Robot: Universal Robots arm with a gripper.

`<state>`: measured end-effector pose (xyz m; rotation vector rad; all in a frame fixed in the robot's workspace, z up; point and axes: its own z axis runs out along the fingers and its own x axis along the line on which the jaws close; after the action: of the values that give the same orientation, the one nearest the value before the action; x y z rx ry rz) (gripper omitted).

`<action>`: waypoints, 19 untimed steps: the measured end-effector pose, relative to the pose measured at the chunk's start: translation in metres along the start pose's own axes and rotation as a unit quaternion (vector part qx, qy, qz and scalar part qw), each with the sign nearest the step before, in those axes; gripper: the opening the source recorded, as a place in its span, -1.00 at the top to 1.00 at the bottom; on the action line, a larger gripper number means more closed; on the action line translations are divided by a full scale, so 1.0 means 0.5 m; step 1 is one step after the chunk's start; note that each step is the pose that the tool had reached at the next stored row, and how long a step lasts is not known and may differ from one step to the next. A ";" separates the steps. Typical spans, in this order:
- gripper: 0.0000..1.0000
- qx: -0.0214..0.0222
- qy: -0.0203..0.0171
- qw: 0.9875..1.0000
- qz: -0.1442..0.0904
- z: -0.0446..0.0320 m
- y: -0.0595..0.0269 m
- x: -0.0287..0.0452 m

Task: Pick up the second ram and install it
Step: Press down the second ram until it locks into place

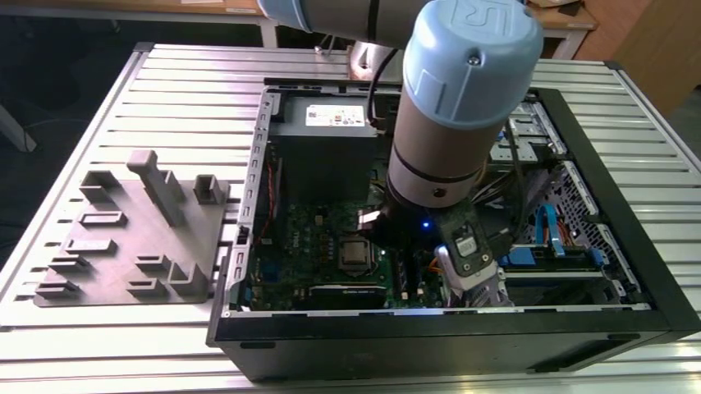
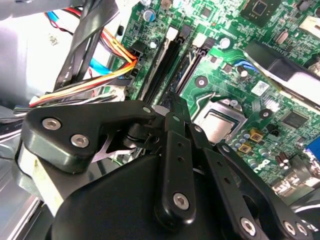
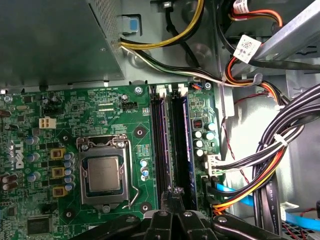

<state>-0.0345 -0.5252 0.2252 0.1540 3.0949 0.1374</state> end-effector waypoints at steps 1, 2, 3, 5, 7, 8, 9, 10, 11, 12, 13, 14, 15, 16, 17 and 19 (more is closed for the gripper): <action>0.86 0.000 0.000 1.000 0.000 0.002 0.000 0.000; 0.86 0.000 0.000 1.000 0.000 0.004 -0.001 0.000; 0.86 0.000 0.000 1.000 0.000 0.005 -0.001 0.000; 0.86 0.000 0.000 1.000 0.000 0.005 -0.001 0.000; 0.86 0.000 0.000 1.000 0.000 0.005 -0.001 0.000; 0.86 0.000 0.000 1.000 0.000 0.007 -0.001 0.000; 0.86 0.000 0.000 1.000 0.000 0.008 -0.001 0.000; 0.86 0.000 0.000 1.000 0.000 0.009 -0.001 0.000; 0.86 0.000 0.000 1.000 0.000 0.009 -0.001 0.000; 0.86 0.000 0.000 1.000 0.000 0.009 -0.001 0.000; 0.86 0.000 0.000 1.000 0.000 0.009 -0.001 0.000; 0.86 0.000 0.000 1.000 0.000 0.009 -0.001 0.000; 0.86 0.000 0.000 1.000 0.000 0.009 -0.001 0.000; 0.86 0.000 0.000 1.000 0.000 0.010 -0.001 0.000; 0.86 0.000 0.000 1.000 0.000 0.010 -0.001 0.000; 0.86 0.000 0.000 1.000 0.000 0.012 -0.001 0.001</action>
<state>-0.0346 -0.5253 0.2192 0.1541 3.0952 0.1368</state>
